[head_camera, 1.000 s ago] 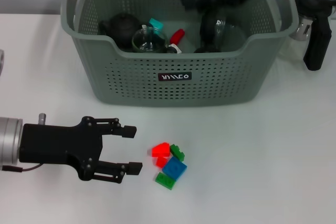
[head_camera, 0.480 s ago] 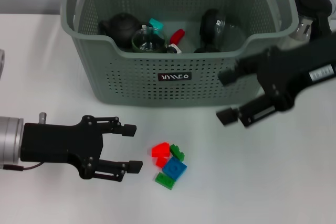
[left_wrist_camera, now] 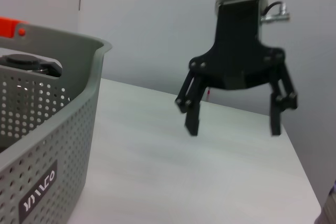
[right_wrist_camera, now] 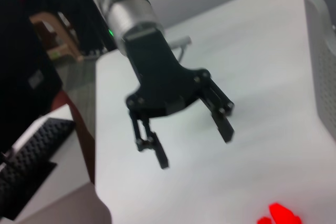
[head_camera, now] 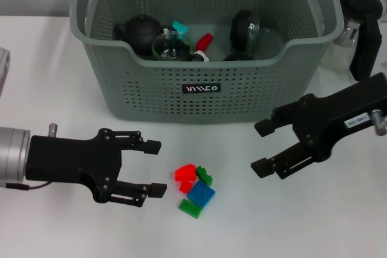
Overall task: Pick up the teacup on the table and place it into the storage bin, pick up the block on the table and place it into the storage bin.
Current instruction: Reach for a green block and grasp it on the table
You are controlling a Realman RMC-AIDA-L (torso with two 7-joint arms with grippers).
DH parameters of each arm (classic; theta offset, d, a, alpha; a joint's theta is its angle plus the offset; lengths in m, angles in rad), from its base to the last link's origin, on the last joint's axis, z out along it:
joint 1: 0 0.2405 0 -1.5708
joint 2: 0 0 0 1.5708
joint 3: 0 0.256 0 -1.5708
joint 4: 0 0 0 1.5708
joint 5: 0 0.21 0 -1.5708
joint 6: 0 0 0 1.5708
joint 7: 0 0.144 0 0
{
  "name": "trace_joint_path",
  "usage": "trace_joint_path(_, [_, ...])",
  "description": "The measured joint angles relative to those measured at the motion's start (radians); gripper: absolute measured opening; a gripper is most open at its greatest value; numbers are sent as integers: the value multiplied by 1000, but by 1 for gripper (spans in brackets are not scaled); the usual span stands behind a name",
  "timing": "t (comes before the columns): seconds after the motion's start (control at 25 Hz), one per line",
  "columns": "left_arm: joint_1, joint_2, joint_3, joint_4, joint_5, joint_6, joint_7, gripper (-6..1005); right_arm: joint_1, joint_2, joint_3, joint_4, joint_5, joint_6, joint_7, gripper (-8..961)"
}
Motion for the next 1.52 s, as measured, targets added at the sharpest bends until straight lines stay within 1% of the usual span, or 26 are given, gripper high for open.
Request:
trace_joint_path(0.2, [-2, 1, 1, 0, 1, 3, 0, 810, 33, 11, -46, 28, -50, 62, -8, 936])
trace_joint_path(0.28, [-5, 0, 14, 0, 1, 4, 0, 810, 49, 13, -75, 37, -64, 89, -9, 935])
trace_joint_path(0.44, [-18, 1, 57, -1, 6, -2, -8, 810, 75, 15, -127, 43, -97, 127, -2, 934])
trace_joint_path(0.72, [-28, 0, 57, -5, 13, 3, -12, 810, 146, 18, -200, 44, -199, 156, 30, 931])
trace_joint_path(0.84, [-22, -4, 55, -7, 8, 3, -13, 810, 168, 19, -274, 44, -232, 200, 56, 931])
trace_joint_path(1.16, [-13, -16, 52, -9, 4, 3, -50, 810, 197, 21, -527, 45, -325, 379, 135, 928])
trace_joint_path(1.28, [-10, -19, 37, -11, 2, 4, -50, 810, 199, 23, -599, 52, -339, 429, 157, 927])
trace_joint_path(1.52, [-9, -20, 28, -12, 2, 13, -51, 810, 213, 31, -700, 105, -331, 498, 175, 925])
